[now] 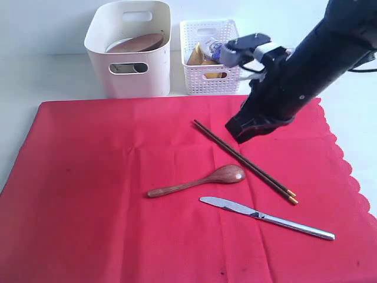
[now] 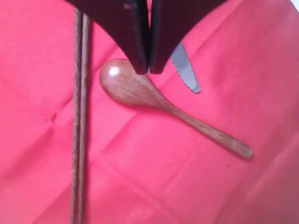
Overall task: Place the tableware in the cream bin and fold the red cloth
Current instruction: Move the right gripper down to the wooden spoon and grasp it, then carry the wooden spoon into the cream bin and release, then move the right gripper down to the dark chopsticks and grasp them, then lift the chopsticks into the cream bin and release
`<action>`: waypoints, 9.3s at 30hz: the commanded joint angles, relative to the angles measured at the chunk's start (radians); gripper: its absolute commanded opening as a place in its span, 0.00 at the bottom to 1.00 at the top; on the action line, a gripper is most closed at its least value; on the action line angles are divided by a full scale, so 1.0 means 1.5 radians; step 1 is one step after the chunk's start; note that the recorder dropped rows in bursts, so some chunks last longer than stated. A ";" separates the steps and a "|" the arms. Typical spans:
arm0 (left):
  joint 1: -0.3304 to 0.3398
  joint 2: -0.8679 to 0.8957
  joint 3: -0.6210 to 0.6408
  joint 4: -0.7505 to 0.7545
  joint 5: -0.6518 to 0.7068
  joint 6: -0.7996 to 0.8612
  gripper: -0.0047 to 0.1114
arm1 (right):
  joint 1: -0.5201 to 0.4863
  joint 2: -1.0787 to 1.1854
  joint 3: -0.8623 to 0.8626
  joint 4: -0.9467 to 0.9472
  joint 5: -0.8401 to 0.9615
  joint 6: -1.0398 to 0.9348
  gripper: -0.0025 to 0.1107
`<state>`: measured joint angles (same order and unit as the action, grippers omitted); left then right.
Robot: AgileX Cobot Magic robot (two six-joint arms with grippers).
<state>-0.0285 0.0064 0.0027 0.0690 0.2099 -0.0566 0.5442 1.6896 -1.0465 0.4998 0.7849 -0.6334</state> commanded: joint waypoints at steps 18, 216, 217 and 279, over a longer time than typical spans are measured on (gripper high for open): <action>-0.002 -0.004 -0.002 -0.002 -0.002 0.000 0.05 | 0.107 0.139 0.022 -0.153 -0.168 -0.015 0.55; -0.002 -0.004 -0.002 -0.002 -0.002 0.000 0.05 | 0.033 0.216 -0.004 -0.251 -0.158 0.197 0.05; -0.002 -0.004 -0.002 -0.002 -0.002 0.000 0.05 | 0.033 0.216 -0.004 -0.251 -0.158 0.197 0.02; -0.002 -0.004 -0.002 -0.002 -0.002 0.000 0.05 | 0.033 0.124 -0.163 0.830 -0.071 -0.751 0.02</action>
<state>-0.0285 0.0064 0.0027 0.0690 0.2099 -0.0566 0.5968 1.8458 -1.2302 1.7310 0.6624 -1.7652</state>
